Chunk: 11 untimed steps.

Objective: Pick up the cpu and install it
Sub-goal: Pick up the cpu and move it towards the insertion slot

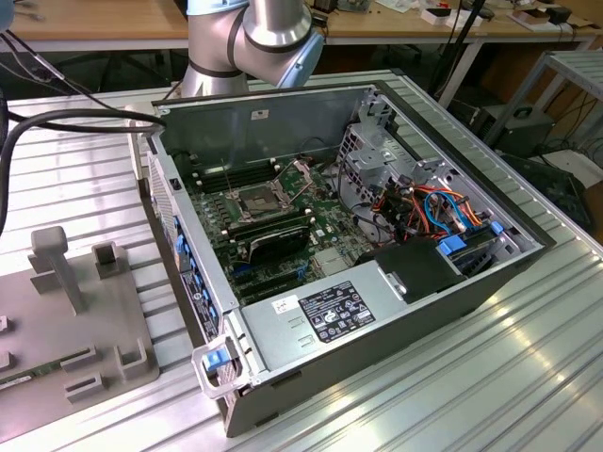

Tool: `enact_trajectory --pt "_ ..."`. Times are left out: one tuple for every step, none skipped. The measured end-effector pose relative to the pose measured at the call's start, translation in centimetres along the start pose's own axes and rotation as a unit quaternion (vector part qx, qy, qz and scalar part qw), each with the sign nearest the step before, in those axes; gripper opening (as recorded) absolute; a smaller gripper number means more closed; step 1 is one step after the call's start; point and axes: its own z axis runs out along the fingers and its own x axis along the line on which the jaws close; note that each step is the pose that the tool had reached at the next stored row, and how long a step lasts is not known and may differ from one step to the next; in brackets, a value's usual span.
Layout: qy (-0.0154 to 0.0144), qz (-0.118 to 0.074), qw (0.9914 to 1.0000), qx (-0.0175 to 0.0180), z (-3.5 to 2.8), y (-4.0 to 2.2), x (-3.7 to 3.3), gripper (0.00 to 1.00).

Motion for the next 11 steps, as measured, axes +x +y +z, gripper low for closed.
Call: enact_trajectory --pt "0.0000 0.000 1.00000 0.0000 -0.03 0.00 0.00 0.55" --pt "0.0002 0.000 1.00000 0.0001 -0.10 0.00 0.00 0.55" --pt "0.0002 0.000 1.00000 0.0001 -0.18 0.01 0.00 0.55" --pt "0.0001 0.000 1.00000 0.0000 -0.37 0.02 0.00 0.55" --pt "0.0001 0.000 1.00000 0.0000 -0.51 0.02 0.00 0.55" --pt "0.0000 0.000 1.00000 0.0000 -0.64 0.03 0.00 0.55" --pt "0.0000 0.000 1.00000 0.0000 -0.82 0.04 0.00 0.55" --pt "0.0000 0.000 1.00000 0.0000 -0.95 0.04 0.00 0.55" --pt "0.0000 0.000 1.00000 0.0000 -1.14 0.05 0.00 0.55" --pt "0.0000 0.000 1.00000 0.0000 -1.28 0.06 0.00 0.55" --pt "0.0000 0.000 1.00000 0.0000 -1.41 0.07 0.00 0.55"
